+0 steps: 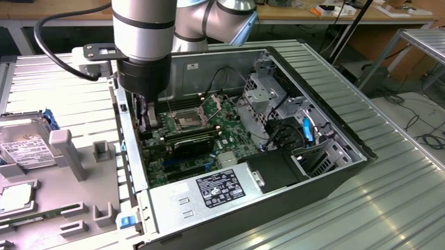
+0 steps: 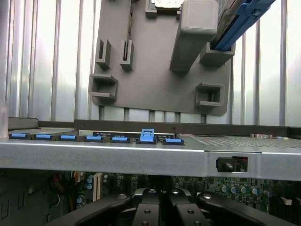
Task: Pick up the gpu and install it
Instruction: 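Press down on the gpu until it lock into place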
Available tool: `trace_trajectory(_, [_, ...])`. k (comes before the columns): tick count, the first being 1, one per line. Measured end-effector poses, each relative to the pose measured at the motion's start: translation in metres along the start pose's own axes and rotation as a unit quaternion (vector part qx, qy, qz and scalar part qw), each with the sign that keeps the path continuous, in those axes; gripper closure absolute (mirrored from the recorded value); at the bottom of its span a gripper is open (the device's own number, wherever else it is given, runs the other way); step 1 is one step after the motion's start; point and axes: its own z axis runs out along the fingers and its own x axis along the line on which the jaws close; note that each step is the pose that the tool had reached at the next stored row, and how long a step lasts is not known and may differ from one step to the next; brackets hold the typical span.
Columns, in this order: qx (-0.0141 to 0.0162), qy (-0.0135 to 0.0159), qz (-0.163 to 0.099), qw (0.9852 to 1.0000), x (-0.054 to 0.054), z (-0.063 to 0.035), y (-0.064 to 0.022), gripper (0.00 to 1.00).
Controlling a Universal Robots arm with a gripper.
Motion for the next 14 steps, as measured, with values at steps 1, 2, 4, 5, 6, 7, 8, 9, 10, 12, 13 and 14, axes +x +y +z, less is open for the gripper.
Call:
trace_trajectory(1, [-0.0001,0.0,0.0,1.0,0.0,0.0,0.0002,0.89])
trace_trajectory(2, [-0.0002,0.0,0.0,1.0,0.0,0.0,0.0005,0.89])
trace_trajectory(4, [-0.0002,0.0,0.0,1.0,0.0,0.0001,0.0012,0.89])
trace_trajectory(5, [-0.0002,0.0,0.0,1.0,0.0,0.0001,0.0014,0.89])
trace_trajectory(6, [-0.0002,0.0,0.0,1.0,-0.0001,0.0002,0.0018,0.89])
trace_trajectory(7, [-0.0002,0.0,0.0,1.0,-0.0001,0.0002,0.0019,0.89])
trace_trajectory(8, [-0.0003,0.0,0.0,1.0,-0.0001,0.0002,0.0025,0.89])
trace_trajectory(9, [-0.0004,0.0,0.0,1.0,-0.0001,0.0003,0.0027,0.89])
trace_trajectory(10, [-0.0004,0.0,0.0,1.0,-0.0001,0.0003,0.003,0.89])
trace_trajectory(12, [-0.0004,0.0,0.0,1.0,-0.0001,0.0003,0.0032,0.89])
trace_trajectory(13, [-0.0004,0.0,0.0,1.0,-0.0001,0.0003,0.0032,0.89])
trace_trajectory(14, [0.0006,0.0,0.0,1.0,-0.0001,0.0003,0.003,0.89])
